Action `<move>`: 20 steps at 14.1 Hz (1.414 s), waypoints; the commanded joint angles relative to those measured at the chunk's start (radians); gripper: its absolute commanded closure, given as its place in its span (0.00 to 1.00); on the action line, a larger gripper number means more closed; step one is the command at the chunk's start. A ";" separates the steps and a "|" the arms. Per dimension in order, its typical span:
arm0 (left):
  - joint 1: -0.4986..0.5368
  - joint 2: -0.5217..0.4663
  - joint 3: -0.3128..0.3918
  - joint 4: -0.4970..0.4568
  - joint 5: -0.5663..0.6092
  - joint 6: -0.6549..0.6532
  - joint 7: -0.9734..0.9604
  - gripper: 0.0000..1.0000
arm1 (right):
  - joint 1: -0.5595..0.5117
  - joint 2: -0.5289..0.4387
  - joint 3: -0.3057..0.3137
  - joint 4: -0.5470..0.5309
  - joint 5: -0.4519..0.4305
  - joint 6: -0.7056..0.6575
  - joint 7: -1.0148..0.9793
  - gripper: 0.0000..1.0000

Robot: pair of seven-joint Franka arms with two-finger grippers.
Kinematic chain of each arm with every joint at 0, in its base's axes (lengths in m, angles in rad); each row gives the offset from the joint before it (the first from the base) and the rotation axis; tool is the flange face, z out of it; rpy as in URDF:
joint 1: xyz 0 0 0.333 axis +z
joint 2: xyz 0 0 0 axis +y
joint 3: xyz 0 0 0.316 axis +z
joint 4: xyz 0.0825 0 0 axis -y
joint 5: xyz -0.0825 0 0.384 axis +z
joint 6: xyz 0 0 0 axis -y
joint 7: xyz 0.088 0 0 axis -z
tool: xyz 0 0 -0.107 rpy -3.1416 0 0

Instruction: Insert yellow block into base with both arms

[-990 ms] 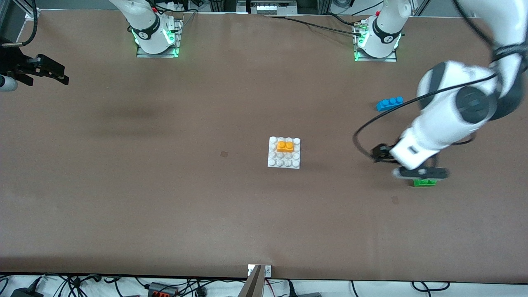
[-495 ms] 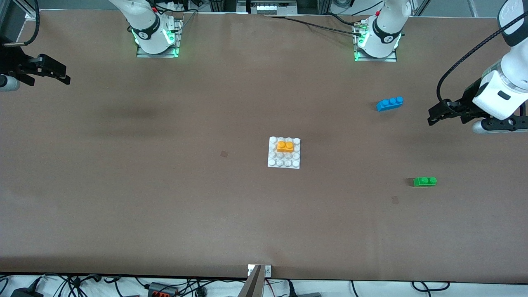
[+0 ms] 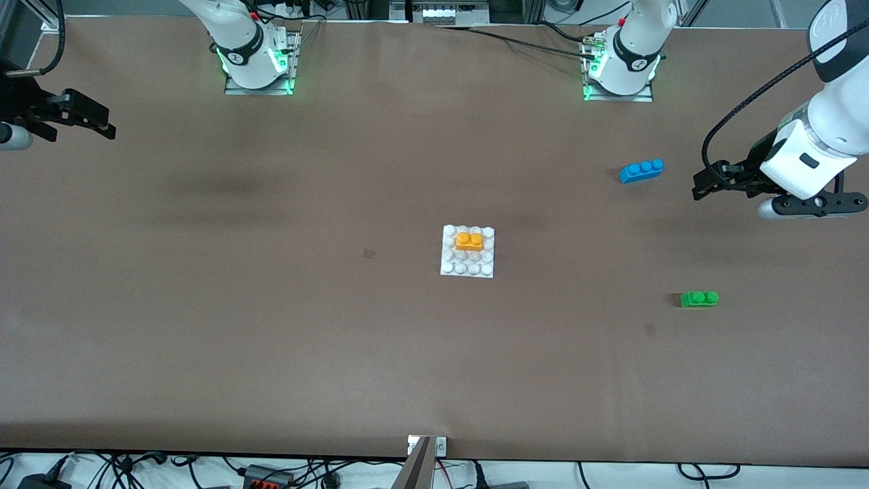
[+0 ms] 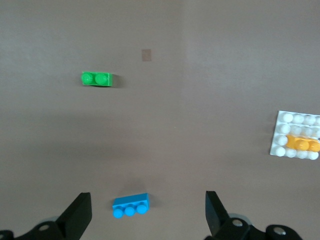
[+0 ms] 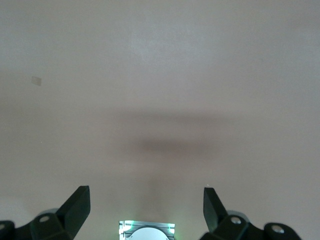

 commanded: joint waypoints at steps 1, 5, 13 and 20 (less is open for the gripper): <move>0.007 -0.020 -0.002 -0.012 -0.030 -0.012 0.022 0.00 | 0.004 0.006 -0.003 0.021 0.012 -0.020 0.001 0.00; 0.007 -0.020 -0.002 -0.012 -0.030 -0.015 0.022 0.00 | 0.004 0.006 -0.003 0.021 0.010 -0.020 0.000 0.00; 0.004 -0.031 -0.002 -0.014 -0.014 -0.074 0.015 0.00 | 0.006 0.006 -0.003 0.021 0.010 -0.020 0.001 0.00; -0.026 0.040 0.004 0.100 0.004 -0.167 0.015 0.00 | 0.006 0.006 -0.003 0.021 0.010 -0.020 0.001 0.00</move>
